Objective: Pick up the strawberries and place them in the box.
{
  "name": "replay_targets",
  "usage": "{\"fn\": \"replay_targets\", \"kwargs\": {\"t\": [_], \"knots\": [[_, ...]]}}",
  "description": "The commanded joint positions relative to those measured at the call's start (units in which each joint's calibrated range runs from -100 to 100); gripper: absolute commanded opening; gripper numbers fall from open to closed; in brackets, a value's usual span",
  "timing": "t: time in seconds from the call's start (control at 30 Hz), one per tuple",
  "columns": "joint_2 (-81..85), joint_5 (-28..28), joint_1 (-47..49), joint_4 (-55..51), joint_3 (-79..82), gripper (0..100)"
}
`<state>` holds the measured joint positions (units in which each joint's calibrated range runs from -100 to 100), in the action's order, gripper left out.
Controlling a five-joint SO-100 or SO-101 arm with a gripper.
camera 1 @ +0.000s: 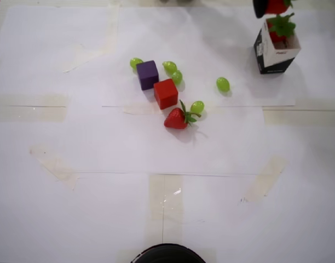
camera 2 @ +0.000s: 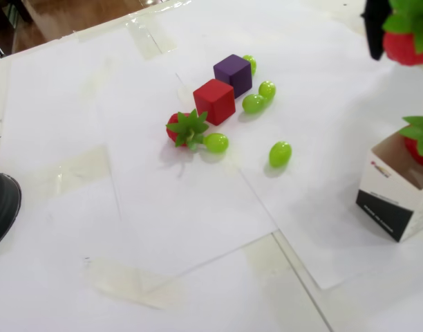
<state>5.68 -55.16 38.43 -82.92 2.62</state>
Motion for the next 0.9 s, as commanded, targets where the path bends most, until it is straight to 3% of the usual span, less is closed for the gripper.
{"fn": "replay_targets", "kwargs": {"t": [0.0, 0.23, 0.87], "knots": [[2.49, -0.93, 2.53, 3.27, -1.08, 13], [1.46, -1.12, 3.93, 12.58, 6.83, 13], [0.77, -2.30, 4.37, 25.41, 21.19, 15]]}}
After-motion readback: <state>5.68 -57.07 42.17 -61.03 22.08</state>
